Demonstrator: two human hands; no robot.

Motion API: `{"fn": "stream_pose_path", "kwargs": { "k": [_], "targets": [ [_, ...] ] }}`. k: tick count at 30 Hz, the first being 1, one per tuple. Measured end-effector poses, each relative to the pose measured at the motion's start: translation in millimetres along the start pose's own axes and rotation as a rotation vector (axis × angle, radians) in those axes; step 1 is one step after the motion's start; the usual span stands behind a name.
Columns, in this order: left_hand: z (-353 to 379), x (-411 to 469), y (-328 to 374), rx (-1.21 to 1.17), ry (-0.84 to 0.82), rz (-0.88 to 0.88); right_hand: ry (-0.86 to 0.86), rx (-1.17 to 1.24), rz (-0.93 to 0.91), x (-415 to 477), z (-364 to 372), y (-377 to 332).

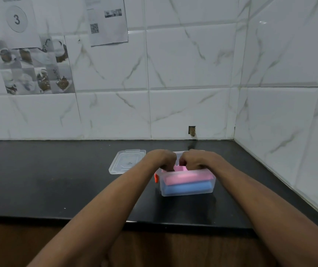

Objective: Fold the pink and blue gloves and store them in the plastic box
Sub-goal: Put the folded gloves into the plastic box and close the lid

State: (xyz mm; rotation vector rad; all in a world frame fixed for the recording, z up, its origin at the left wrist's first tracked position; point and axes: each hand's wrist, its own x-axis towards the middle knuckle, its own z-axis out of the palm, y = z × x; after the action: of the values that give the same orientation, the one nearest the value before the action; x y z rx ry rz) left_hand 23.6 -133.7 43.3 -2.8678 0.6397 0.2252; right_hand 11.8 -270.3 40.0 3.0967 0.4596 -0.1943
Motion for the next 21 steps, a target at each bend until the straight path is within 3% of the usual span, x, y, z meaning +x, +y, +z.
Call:
{"fn": "stream_pose_path", "kwargs": {
  "k": [2,6,11,16,21],
  "targets": [
    [-0.7,-2.4,0.8,-0.006,0.109,0.020,0.044,0.058,-0.019,-3.5,1.2,5.3],
    [-1.8,-1.6,-3.7,-0.041,0.333,0.018,0.296,0.171,-0.042,-14.6,0.7,18.1],
    [11.1,4.1,1.6,-0.072,0.318,0.024,0.212,0.111,-0.067,-19.5,1.6,25.8],
    [19.0,8.6,9.7,-0.029,0.332,-0.001,0.406,0.127,-0.048,-19.7,5.8,21.6],
    [17.8,9.2,1.5,0.003,0.381,-0.007,0.367,0.253,-0.104,-33.6,-2.7,26.9]
  ]
}}
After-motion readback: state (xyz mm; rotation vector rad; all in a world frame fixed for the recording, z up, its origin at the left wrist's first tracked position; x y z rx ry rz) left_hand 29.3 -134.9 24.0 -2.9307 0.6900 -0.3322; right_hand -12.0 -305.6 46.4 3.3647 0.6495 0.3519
